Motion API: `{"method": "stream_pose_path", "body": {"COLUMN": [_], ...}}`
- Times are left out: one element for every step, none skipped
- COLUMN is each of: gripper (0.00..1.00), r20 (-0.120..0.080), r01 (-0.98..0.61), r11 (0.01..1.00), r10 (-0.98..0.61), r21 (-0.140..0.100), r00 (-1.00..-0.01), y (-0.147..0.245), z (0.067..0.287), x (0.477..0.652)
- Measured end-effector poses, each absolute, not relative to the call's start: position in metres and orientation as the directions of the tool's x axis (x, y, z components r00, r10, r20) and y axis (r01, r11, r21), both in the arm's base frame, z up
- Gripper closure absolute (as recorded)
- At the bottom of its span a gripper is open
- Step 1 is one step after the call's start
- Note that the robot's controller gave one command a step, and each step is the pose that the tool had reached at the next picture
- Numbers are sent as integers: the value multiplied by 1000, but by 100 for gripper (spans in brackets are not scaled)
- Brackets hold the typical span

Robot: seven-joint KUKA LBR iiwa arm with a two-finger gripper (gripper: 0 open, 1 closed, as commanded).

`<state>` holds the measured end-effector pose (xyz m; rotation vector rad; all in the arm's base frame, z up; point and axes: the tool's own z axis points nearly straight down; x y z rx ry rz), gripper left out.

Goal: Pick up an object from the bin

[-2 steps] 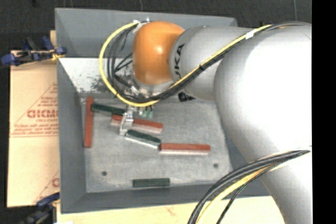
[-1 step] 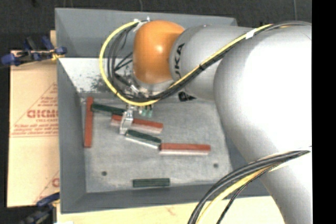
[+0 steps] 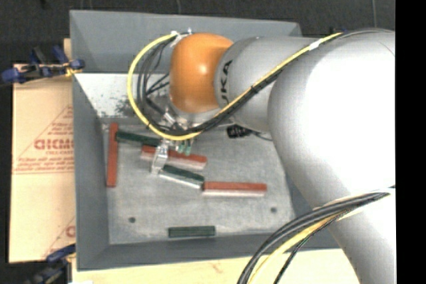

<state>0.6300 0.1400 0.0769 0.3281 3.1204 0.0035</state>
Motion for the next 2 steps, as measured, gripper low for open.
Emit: {"method": "stream_pose_path", "body": {"gripper": [0, 100], "r20": [-11, -5], "r01": [335, 208], "r11": [942, 978], "r10": [335, 208], "r21": [3, 6], "r00": [-942, -978], "y": [144, 141], "z": [77, 82], "x": [625, 633]}}
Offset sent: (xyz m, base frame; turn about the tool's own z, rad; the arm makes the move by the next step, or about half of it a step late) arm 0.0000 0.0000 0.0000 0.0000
